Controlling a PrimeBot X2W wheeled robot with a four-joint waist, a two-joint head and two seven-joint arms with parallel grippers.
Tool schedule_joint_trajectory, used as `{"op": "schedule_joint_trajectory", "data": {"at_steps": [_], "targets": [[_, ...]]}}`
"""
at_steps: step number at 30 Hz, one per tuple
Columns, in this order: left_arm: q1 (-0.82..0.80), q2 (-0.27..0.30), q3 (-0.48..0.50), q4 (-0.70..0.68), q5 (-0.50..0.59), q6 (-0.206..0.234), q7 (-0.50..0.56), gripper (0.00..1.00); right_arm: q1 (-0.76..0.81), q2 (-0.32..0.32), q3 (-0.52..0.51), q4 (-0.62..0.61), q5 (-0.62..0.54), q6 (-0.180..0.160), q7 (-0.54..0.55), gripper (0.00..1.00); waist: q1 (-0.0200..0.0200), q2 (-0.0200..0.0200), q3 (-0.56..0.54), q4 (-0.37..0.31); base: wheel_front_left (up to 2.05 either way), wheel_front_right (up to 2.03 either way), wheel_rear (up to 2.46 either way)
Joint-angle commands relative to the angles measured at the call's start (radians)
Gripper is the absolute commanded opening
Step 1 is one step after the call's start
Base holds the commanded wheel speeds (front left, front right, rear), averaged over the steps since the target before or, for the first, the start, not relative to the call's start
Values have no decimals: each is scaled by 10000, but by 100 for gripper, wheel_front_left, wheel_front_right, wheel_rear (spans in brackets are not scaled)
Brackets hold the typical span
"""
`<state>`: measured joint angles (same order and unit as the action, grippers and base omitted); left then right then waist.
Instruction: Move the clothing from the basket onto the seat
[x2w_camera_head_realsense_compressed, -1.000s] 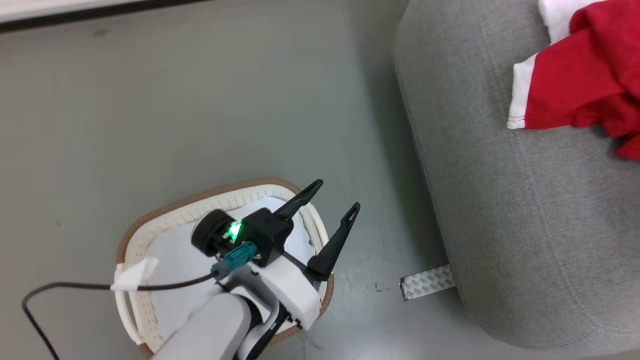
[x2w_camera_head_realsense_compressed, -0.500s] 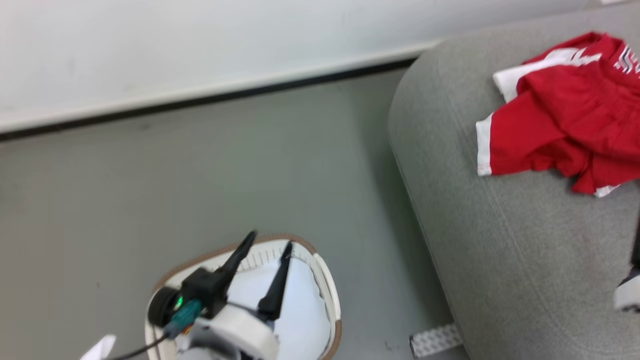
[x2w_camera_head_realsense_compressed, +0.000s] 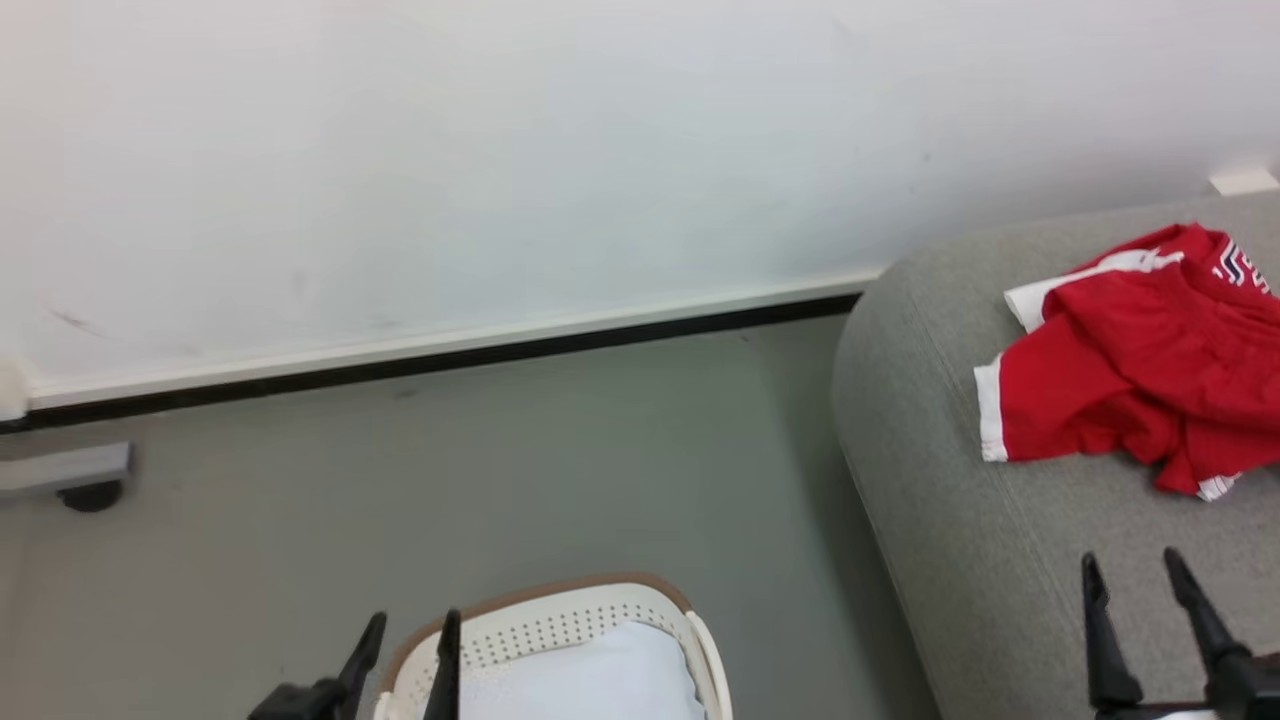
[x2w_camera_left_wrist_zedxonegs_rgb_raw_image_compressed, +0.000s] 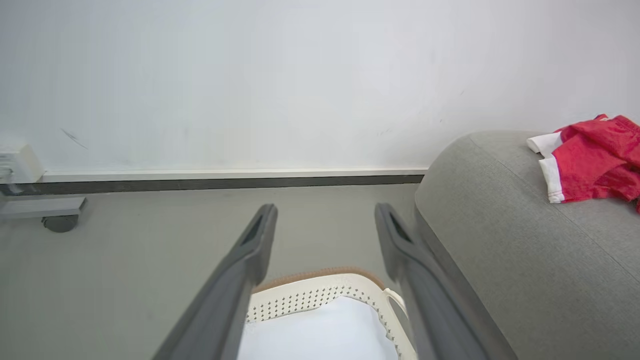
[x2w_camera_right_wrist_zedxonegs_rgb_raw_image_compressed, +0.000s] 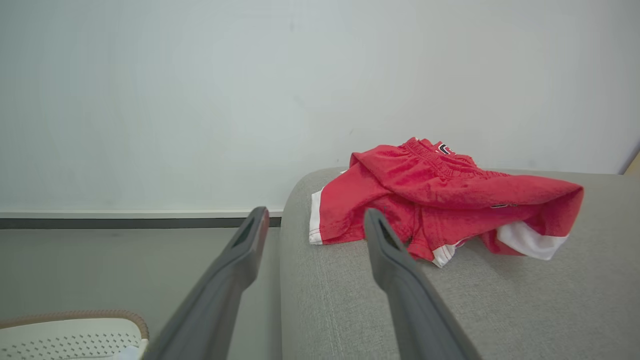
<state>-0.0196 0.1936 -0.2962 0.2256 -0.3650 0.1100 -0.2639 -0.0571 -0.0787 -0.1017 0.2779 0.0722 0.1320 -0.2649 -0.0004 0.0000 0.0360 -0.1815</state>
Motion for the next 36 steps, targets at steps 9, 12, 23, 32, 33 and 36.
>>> {"op": "schedule_joint_trajectory", "data": {"at_steps": [9,12,23,32,33,36], "targets": [[1094,-590,1409,302,855,-734,-4,100,895,252,609,96,139,-26,11,100,4,0,-688,693,0,0,0],[1199,-760,1748,430,1075,-992,-4,100,1016,275,713,274,253,-26,11,100,4,0,-794,852,0,0,0],[1214,-1149,2546,621,1762,-1529,-5,100,1042,274,973,636,788,-26,9,100,4,0,-996,1204,0,0,0],[1185,-1340,2878,663,2110,-1779,-5,100,1065,274,1042,751,784,-26,11,100,4,0,-1042,1284,0,0,0],[1170,-1346,2900,670,2115,-1806,-5,100,1055,274,1046,756,794,-26,11,100,4,0,-1039,1289,0,0,0],[1202,-1388,2863,677,1983,-1885,-2,0,990,290,1041,794,734,0,0,0,4,0,-1040,1300,0,0,0]]}}
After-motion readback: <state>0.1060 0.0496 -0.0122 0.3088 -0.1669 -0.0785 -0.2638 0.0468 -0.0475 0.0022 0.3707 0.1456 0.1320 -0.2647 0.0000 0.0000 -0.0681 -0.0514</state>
